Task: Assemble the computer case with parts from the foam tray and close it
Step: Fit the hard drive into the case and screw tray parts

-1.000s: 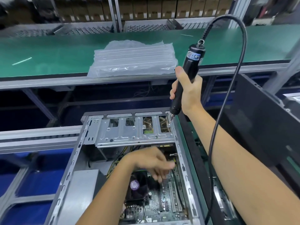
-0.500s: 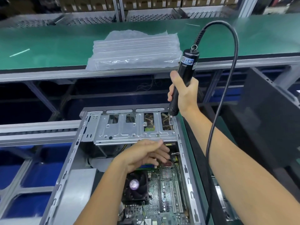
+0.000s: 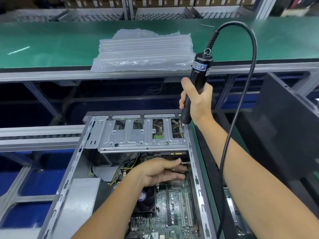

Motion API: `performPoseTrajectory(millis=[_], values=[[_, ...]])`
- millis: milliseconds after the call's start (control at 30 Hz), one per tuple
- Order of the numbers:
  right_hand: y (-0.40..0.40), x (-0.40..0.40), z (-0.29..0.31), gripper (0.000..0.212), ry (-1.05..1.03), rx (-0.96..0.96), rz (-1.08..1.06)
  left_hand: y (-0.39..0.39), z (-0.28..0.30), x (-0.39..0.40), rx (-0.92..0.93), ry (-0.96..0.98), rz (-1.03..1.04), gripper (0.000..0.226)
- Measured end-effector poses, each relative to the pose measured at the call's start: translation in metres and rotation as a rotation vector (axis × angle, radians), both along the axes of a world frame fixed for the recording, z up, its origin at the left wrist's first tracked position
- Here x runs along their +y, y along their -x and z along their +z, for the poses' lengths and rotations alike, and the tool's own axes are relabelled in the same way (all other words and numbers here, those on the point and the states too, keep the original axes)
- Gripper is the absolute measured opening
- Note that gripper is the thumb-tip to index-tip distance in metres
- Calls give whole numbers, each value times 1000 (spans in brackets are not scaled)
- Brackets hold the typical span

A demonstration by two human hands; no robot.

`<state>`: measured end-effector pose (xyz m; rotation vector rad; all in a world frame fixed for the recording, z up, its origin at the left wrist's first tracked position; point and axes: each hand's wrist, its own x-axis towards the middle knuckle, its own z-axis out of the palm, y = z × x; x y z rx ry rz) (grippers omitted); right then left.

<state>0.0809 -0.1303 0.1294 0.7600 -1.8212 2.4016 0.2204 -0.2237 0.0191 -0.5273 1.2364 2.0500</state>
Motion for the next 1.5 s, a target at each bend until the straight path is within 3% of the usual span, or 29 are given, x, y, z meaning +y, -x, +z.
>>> performPoseTrajectory(millis=[167,367,767,867,1000,1133,1233,1333,1400,1500], values=[[0,1,-2,25,10,-9,3,2,-6,8,-12,-151,228,62],[-1,-3,-7,41,-39,18,52,5,-10,18,6,-114,397,55],[1,-2,-7,47,-56,41,74,4,-8,15,50,-129,346,45],[2,2,-4,27,-2,3,54,1,-5,14,36,-152,322,37],[3,8,5,20,96,-50,39,-4,2,8,-13,-152,224,33],[6,11,10,20,155,-81,38,-9,16,-2,13,125,-127,38],[7,16,11,32,177,-102,38,-14,28,-6,227,314,-292,41],[7,25,17,35,228,-113,29,-5,45,-2,451,362,48,32],[5,31,25,34,275,-119,24,11,52,5,534,571,342,24],[2,40,33,36,300,-111,11,37,59,22,631,684,406,15]])
